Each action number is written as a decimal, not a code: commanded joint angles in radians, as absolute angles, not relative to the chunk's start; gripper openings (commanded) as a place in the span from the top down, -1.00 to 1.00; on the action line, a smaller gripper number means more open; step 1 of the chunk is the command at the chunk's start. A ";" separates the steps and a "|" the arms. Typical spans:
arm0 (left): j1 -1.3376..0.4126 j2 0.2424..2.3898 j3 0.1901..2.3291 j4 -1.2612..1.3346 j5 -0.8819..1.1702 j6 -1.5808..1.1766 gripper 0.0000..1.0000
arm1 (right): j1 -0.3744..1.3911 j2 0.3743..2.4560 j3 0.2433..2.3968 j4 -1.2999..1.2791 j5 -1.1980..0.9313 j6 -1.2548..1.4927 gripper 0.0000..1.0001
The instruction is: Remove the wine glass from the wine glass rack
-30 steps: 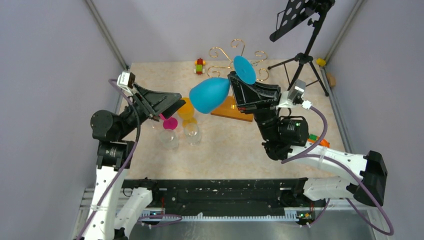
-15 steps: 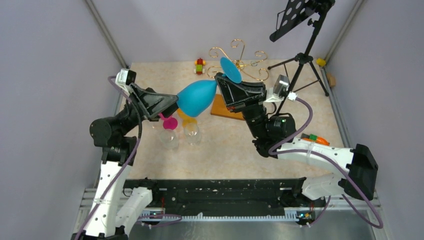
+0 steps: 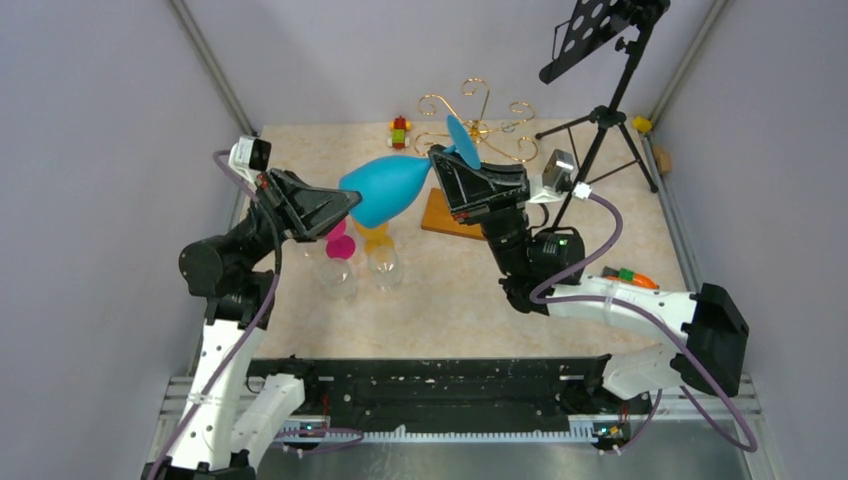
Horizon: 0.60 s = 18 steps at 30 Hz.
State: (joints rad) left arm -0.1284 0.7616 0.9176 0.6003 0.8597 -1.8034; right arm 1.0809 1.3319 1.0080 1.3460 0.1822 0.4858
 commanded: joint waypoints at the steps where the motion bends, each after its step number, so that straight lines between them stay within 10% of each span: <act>1: -0.129 0.760 0.919 0.678 0.830 -1.789 1.00 | 1.075 1.335 1.000 1.356 0.151 0.484 1.00; 8: -0.127 0.766 0.978 0.540 0.764 -1.629 1.00 | 1.075 1.312 0.955 1.354 0.179 0.499 -0.38; 18: -0.127 0.816 1.259 0.009 0.546 -1.080 1.00 | 1.076 1.205 0.867 1.253 0.165 0.481 -0.49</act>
State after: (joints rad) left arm -0.1314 0.8185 1.1194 0.2928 0.6952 -1.4220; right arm 1.0767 1.2823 0.8944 1.2709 0.1783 0.4980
